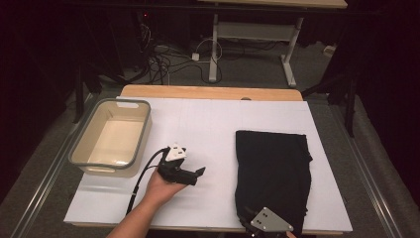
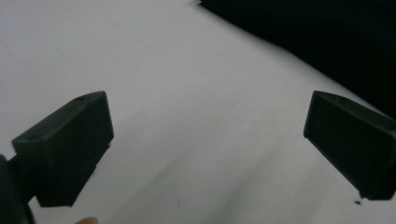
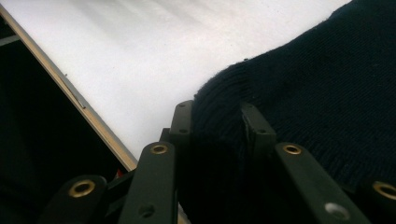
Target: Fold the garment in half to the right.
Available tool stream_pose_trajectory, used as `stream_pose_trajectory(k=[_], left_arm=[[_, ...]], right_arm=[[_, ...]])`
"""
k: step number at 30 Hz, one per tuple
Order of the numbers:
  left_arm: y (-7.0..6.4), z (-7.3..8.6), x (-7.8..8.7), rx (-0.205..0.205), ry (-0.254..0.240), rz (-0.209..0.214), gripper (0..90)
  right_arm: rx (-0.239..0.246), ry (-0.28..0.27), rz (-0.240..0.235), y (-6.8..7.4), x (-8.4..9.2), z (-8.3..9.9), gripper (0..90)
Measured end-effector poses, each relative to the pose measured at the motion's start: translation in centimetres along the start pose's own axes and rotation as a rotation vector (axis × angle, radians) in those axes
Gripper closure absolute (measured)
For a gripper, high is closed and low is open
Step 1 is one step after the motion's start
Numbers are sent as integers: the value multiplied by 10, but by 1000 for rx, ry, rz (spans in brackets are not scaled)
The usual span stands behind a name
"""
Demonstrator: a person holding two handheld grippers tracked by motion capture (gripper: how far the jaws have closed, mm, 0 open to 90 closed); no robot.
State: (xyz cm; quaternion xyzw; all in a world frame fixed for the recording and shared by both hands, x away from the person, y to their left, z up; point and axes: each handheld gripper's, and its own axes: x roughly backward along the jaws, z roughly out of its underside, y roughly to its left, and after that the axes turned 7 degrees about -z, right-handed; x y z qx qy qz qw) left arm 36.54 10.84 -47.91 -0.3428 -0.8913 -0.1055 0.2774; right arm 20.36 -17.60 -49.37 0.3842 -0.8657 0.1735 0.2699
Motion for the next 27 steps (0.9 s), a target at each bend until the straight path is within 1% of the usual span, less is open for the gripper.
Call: stream_pose_trajectory(k=[2,4,5,7,10,15,20,24,25,26,27], left_arm=[[-3,-8,-11,1,2,8,8],[-5,-15,-21,3,14,10,8],[-6,-19,-28,4,23,9,8],[-8,-26,-40,13,37,18,15],[-12,-38,-55,15,47,21,25],[-21,-56,-75,11,64,33,49],[-33,-69,-94,8,83,50,60],[-37,-77,-111,27,97,56,94],[-37,-77,-111,27,97,56,111],[-37,-81,-119,35,116,61,119],[-37,-83,-123,47,124,65,131]], right_arm=[[-4,0,-3,0,0,0,717],[-2,-1,-4,-1,0,0,717],[-1,-1,-4,-1,0,0,717],[3,0,-4,-1,0,0,717],[1,0,-4,-1,0,0,717],[3,1,0,0,-1,0,716],[4,1,-1,-1,-1,0,715],[11,3,1,0,-1,0,715],[14,3,1,0,-1,0,715],[13,3,1,0,-1,0,716],[14,4,2,0,-1,0,715]])
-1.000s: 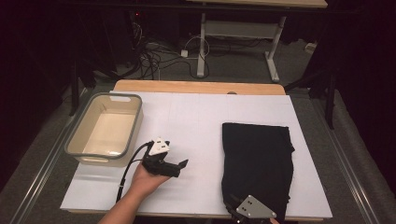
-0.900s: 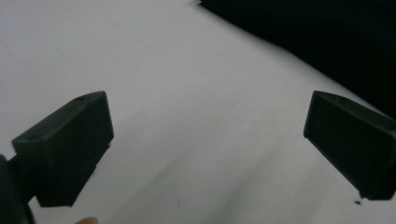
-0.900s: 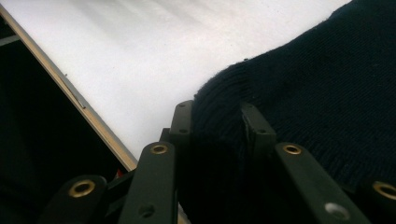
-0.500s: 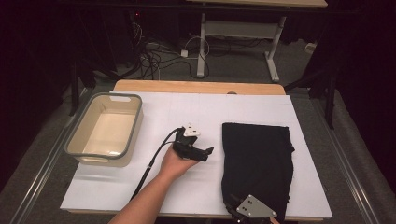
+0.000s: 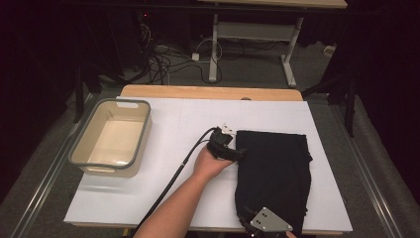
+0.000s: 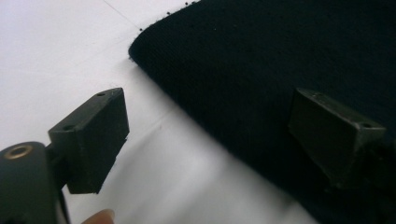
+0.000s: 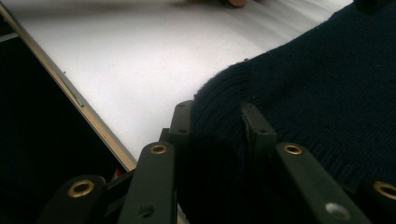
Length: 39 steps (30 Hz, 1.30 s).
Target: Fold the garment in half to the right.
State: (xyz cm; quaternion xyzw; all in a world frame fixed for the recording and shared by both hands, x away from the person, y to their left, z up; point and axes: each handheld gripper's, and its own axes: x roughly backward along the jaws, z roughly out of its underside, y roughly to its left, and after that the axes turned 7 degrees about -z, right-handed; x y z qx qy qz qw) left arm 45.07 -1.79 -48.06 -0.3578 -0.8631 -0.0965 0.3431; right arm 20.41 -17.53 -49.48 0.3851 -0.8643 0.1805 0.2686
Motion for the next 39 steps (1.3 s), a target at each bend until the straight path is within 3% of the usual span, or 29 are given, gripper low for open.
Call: stream_pose_trajectory(k=[6,9,18,21,27,29,33,39], left_arm=[[0,-10,-14,32,59,-19,234],[-2,-10,-15,42,54,-22,294],[-7,-9,-15,102,42,44,675],[-7,-8,-12,80,24,29,749],[9,-3,-2,72,8,-19,771],[17,-1,0,91,6,-22,771],[27,4,6,74,-3,-56,771],[45,11,16,89,2,-96,771]], right_arm=[[4,0,-3,0,0,0,715],[2,0,-4,0,0,0,715],[7,0,-4,-1,-1,-1,715],[6,-3,-4,0,-1,-1,715],[-7,-26,-23,-1,-4,-5,716],[-2,-33,-28,0,-9,-9,716],[2,-40,-41,3,-19,-17,715],[9,-49,-56,8,-34,-28,715]])
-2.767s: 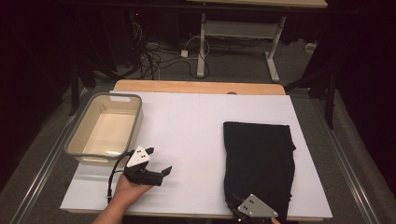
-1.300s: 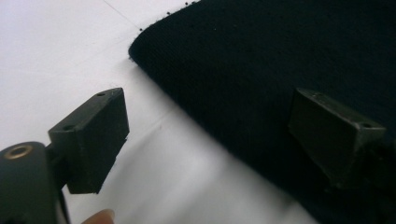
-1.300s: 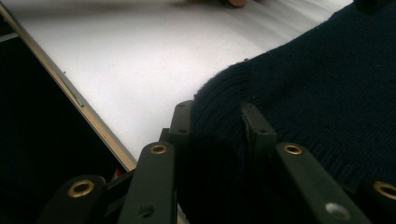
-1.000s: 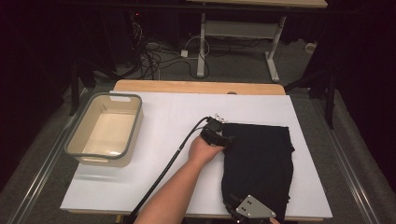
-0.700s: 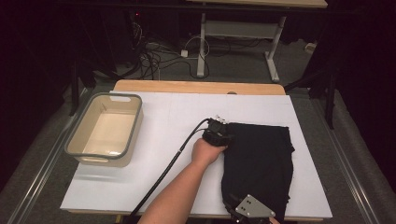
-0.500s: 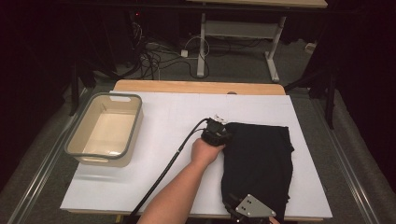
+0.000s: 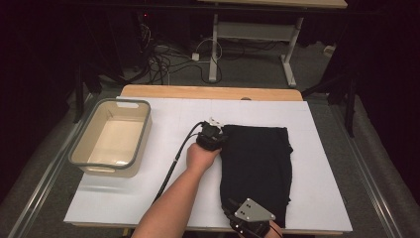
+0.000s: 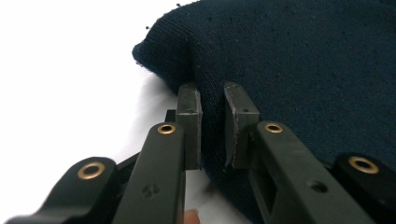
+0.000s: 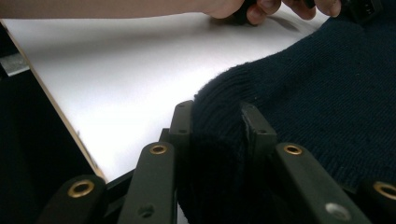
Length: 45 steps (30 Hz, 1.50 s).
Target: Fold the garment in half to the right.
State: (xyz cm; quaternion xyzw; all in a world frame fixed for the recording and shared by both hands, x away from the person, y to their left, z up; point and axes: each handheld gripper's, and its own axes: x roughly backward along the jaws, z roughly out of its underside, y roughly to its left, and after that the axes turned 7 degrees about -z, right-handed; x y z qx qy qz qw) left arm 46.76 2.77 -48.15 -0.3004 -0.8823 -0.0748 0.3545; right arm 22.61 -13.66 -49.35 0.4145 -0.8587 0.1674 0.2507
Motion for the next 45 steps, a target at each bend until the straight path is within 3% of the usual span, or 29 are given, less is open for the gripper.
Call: stream_pose_trajectory(k=[24,34,40,42,45], left_arm=[[63,15,23,60,-12,-103,775],[94,20,41,73,1,-178,779],[106,26,47,100,1,-190,772],[105,27,47,119,-1,-199,690],[104,28,53,149,6,-191,484]], right_arm=[[9,6,-52,15,-54,-40,711],[20,-6,-107,25,-79,-65,710],[25,14,-133,30,-95,-72,688],[7,15,-155,28,-94,-72,626],[-12,-2,-186,26,-88,-72,515]])
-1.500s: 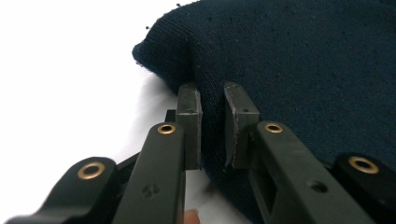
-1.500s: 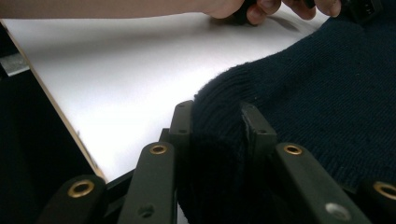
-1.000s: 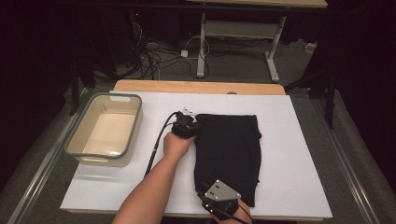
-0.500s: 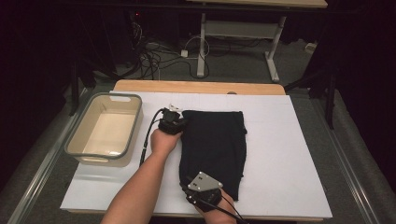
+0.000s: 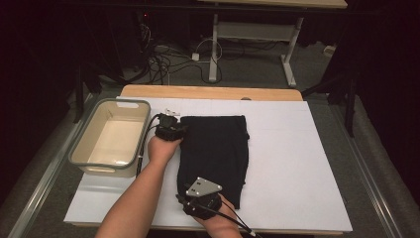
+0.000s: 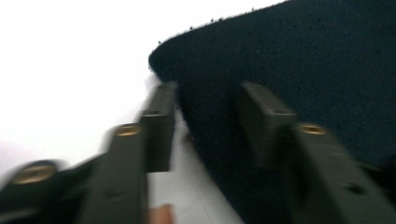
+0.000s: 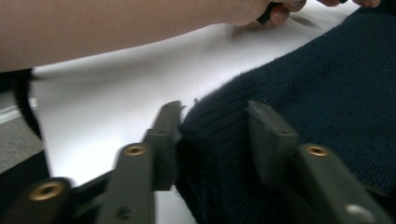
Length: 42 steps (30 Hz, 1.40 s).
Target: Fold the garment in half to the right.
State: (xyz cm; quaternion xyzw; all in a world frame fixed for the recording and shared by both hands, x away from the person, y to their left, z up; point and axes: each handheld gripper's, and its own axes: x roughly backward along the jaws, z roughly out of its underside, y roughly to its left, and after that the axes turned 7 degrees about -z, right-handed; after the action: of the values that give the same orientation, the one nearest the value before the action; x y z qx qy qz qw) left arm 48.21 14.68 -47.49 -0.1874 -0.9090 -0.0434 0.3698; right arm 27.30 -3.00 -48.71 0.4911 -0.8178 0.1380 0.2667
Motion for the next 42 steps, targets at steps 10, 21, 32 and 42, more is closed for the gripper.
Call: stream_pose_trajectory(k=[10,21,32,42], left_arm=[[-21,35,39,-69,-60,69,388],[-38,95,83,-131,-95,125,386],[-46,144,135,-166,-121,175,275],[-73,164,136,-242,-48,242,220]], right_arm=[[-42,-63,28,-12,56,26,433],[-105,-24,140,-46,114,81,450],[-71,10,130,-46,115,83,454],[-113,80,128,-54,106,78,430]])
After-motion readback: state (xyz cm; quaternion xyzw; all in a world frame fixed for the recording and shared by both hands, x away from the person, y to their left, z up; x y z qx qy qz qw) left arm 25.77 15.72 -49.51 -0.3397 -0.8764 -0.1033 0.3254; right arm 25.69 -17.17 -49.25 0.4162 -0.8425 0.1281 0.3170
